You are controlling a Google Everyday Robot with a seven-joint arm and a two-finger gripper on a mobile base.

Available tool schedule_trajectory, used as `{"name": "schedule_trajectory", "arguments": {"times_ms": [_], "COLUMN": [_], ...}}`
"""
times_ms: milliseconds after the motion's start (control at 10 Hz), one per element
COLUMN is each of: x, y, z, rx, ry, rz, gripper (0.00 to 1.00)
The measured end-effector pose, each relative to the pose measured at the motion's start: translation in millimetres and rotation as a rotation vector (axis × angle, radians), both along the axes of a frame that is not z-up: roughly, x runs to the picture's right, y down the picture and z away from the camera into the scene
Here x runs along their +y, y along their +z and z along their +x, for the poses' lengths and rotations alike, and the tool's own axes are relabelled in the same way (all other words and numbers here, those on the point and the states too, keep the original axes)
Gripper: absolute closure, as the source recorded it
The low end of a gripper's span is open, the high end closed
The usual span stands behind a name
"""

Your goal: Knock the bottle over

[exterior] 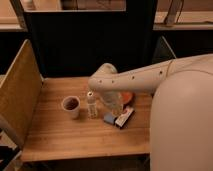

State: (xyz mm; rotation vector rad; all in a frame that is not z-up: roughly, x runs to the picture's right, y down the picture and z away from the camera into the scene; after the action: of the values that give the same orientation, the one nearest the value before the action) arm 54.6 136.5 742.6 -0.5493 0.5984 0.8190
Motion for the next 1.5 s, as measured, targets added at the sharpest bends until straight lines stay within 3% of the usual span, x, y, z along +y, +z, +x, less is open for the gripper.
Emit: {"name": "schedule_trajectory", "arguments": {"times_ms": [200,500,1100,1300,1500], "x": [18.0,32.7,19.2,7.5,-17.3], "y": [-6.9,-7.0,26.9,40.1,53.6], "z": [-22.6,-60.3,-125.3,-136.2,-147.1], "rx": [-0.051,-0.154,-0.300,-0.323,-0.341], "ry": [-0.025,-0.025,-0.034,-0.012,0.005], "rz": [-0.056,-0.104,-0.102,-0.099,-0.073], "gripper": [1.00,1.00,1.00,1.00,1.00]}}
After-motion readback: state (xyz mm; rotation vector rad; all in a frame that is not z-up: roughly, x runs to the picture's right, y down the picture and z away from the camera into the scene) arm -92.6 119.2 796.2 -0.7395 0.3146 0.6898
